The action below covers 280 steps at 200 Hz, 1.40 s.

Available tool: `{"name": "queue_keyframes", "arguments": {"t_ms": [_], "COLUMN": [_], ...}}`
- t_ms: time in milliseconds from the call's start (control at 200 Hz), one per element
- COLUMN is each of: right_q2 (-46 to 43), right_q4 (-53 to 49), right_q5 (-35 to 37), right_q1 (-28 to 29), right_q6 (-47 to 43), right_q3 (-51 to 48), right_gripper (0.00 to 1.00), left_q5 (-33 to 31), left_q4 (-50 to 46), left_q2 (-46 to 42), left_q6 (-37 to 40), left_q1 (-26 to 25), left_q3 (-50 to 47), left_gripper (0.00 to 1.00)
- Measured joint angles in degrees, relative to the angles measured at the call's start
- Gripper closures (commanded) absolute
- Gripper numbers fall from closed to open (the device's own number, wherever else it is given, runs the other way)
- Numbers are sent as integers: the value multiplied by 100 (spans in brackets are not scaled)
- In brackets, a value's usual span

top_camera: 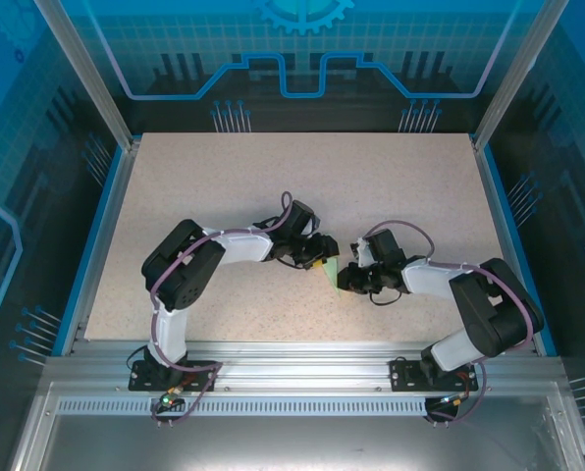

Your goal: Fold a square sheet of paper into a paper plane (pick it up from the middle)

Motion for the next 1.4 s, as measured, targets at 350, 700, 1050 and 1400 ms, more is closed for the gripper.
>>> {"name": "queue_keyframes", "arguments": {"t_ms": [350, 700, 1050, 1400], "right_q2": [-92, -688, -57, 50], "right_q4": [-455, -656, -686, -859], "right_q5": [256, 289, 227, 481], "right_q1": [83, 85, 304, 310], "right_q6": [-101, -138, -256, -293], "right_q3": [155, 160, 487, 573], "right_gripper": [78, 53, 58, 59], "left_q5": [4, 4, 46, 109], "left_q4": [-144, -170, -197, -212], "left_q2": [162, 164, 173, 173], "left_q6": [37, 42, 42, 42], "left_q1": [0, 0, 0, 0], "left_q3": [151, 179, 219, 243], "left_gripper": [51, 52, 52, 52]}}
